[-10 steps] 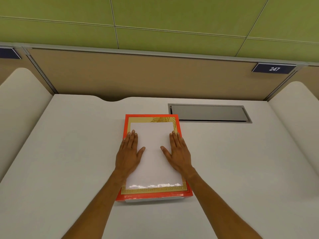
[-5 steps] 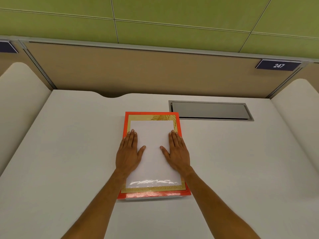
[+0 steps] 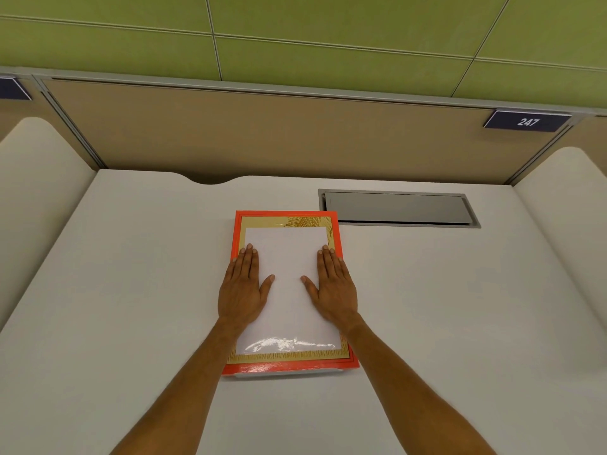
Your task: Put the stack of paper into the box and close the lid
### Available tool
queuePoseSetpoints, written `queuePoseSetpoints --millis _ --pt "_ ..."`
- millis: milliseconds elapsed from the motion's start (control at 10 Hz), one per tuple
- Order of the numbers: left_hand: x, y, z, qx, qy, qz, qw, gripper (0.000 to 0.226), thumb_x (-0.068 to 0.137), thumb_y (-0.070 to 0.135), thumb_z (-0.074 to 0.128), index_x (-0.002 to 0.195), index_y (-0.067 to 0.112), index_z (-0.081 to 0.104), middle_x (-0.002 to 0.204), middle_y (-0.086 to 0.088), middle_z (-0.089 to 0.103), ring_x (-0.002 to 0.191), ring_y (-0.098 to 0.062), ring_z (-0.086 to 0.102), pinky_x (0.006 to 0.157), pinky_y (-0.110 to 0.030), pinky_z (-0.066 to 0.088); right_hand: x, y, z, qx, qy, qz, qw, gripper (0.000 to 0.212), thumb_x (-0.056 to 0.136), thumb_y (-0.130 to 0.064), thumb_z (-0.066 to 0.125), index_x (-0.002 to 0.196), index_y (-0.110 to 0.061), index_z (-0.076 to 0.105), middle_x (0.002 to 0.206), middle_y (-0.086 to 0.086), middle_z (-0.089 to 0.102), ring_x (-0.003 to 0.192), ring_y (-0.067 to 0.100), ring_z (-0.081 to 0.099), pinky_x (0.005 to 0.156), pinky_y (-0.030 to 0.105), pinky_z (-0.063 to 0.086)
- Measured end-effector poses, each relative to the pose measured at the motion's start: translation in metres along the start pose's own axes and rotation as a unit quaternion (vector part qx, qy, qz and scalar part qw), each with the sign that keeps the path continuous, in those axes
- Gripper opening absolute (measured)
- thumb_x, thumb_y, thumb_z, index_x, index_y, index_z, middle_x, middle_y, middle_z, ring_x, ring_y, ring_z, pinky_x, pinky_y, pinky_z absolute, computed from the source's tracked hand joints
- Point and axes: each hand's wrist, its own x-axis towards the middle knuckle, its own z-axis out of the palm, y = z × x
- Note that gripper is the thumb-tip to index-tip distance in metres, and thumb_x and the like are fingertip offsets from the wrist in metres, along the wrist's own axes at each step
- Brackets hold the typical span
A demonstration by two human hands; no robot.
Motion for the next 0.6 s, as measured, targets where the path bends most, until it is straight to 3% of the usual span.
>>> queuePoseSetpoints --millis 600 --pt "-0.004 0.034 0.002 -0.087 0.026 -0.027 0.995 0.097 0.087 0.071 -0.006 0.157 0.008 0.014 0.166 -0.010 0.015 0.154 -0.025 0.013 0.126 -0.039 0.011 -0.002 0.040 -0.025 0.041 -0.019 0.001 0.999 0.084 0.094 -0.067 0.025 0.155 -0.017 -0.005 0.165 0.001 -0.002 0.152 0.017 -0.003 0.125 0.033 0.000"
